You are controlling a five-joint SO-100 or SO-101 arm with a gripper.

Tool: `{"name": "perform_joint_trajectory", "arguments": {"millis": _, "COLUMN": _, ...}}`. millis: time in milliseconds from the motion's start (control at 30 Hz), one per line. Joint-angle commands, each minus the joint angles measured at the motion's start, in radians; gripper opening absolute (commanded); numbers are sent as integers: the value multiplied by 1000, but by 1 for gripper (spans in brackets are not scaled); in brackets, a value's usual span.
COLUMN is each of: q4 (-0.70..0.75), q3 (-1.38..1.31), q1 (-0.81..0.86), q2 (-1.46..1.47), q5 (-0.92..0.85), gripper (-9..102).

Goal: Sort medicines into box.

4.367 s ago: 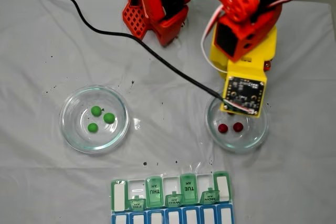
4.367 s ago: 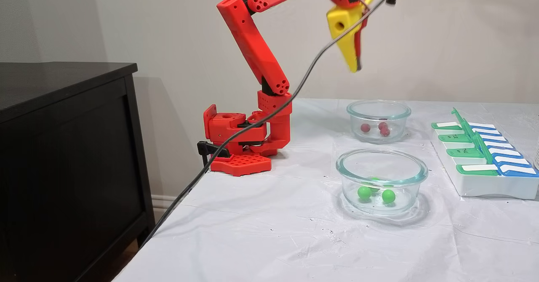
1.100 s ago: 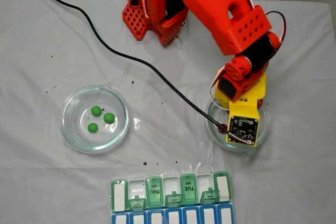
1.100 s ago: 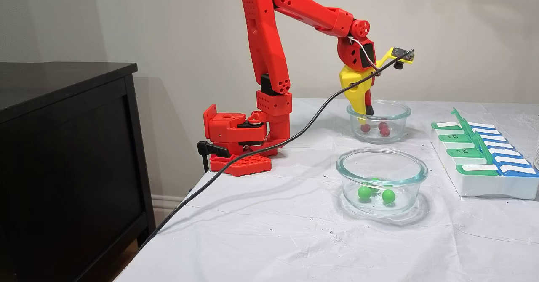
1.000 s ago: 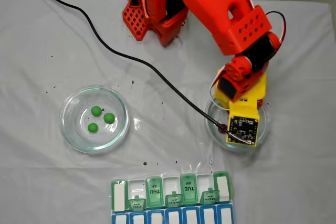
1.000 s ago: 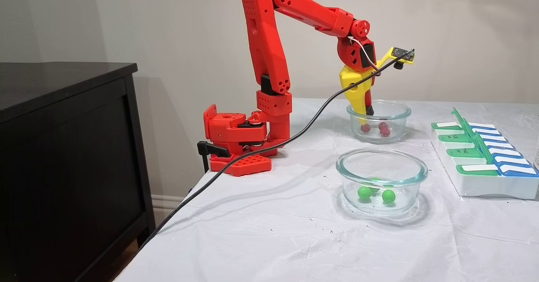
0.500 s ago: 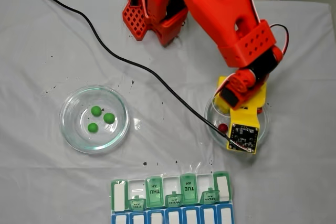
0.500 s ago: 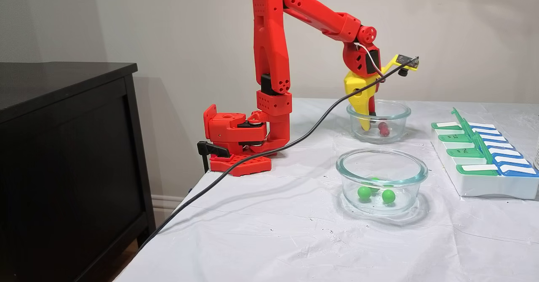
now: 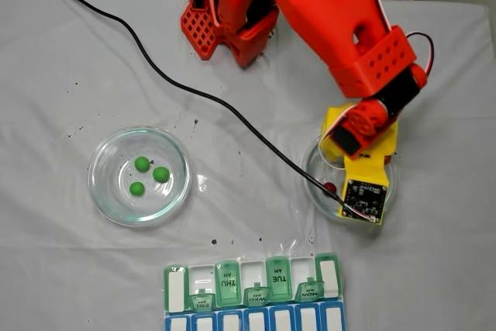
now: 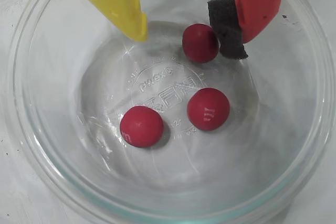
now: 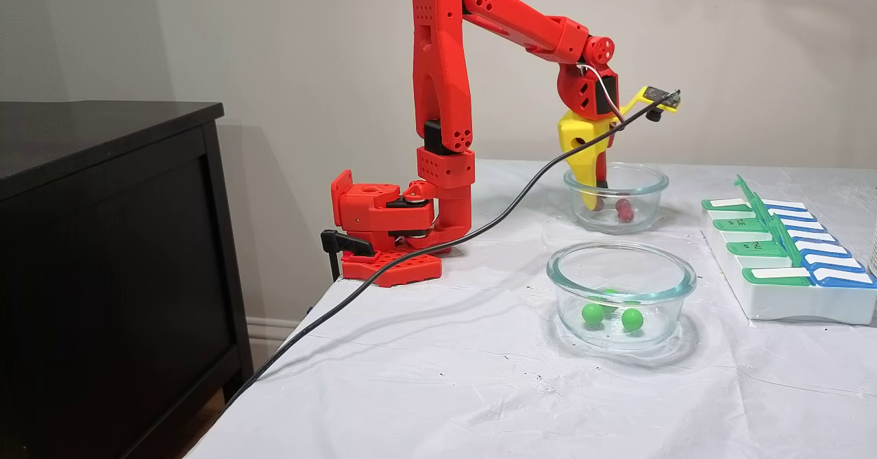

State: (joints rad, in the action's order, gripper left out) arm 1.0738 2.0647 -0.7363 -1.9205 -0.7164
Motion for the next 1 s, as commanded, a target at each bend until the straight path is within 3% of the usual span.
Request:
{"name": "perform_joint_trajectory", "arguments": {"millis": 0, "q4": 14, "q3": -67, "q1": -40, "q2": 8, "q5": 14, "gripper": 23}}
{"name": "perform_joint_trajectory", "arguments": {"millis": 433, "q4": 12, "q3": -61, "q1": -61, "q2": 49, "q5": 57, "gripper": 21}}
{"name": "perform_joint_trajectory", "arguments": {"millis": 700, "q4": 3, "q3": -64, "q1": -69, "q2": 64, "q5": 84, "gripper": 6}}
{"name": "perform_joint_trajectory", "arguments": {"millis": 967, "q4": -6, "q3": -67, "q1": -64, "q2": 80, "q5": 81, "gripper": 0}}
